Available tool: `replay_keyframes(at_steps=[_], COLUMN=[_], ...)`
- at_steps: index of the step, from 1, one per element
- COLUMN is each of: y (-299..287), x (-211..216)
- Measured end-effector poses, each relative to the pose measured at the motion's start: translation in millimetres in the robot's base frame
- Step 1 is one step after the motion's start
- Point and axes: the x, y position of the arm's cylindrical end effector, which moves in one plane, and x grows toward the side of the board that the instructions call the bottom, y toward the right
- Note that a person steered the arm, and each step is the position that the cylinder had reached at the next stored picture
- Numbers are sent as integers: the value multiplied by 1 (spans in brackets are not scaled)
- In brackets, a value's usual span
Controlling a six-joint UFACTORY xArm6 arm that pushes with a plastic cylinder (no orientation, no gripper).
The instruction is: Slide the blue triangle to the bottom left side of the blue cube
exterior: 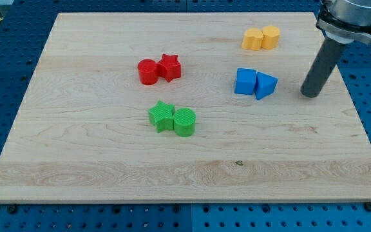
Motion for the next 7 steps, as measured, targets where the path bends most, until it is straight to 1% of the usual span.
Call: replay_keyframes(at_steps=[1,2,4,5,6,7], y=[-17,-34,-76,-82,-82,-81], x=[-21,-24,-7,-4,11,17])
